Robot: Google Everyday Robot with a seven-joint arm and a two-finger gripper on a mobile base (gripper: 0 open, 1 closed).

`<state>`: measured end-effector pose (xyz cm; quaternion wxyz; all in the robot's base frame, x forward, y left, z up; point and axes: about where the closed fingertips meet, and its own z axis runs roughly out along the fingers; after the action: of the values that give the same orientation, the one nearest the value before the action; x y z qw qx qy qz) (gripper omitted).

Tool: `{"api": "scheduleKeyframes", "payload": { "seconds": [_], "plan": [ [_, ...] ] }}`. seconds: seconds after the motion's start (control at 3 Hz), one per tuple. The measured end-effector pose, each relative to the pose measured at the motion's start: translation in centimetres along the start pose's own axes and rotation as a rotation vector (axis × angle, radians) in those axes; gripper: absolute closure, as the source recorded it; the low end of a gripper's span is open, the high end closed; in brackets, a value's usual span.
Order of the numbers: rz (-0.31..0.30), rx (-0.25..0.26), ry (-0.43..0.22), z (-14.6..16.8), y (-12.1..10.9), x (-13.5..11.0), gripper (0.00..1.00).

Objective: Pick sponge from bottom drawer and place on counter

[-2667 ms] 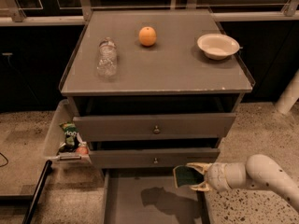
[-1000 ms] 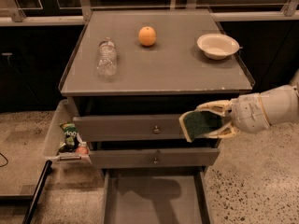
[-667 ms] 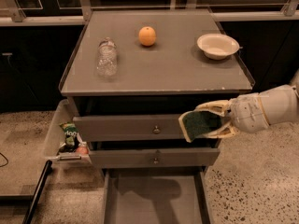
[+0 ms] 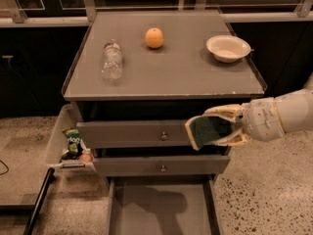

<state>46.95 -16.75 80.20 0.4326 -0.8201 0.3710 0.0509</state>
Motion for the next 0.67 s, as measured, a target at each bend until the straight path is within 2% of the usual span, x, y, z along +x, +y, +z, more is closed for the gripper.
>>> {"api": "scheduleKeyframes", "payload": {
  "seconds": [0.33, 0.67],
  "plan": [
    [-0.015, -0.02, -0.012, -2.1, -3.9, -1.8, 1.0],
    [-0.018, 0.002, -0.05, -4.4, -10.4, -3.3, 1.0]
  ]
}}
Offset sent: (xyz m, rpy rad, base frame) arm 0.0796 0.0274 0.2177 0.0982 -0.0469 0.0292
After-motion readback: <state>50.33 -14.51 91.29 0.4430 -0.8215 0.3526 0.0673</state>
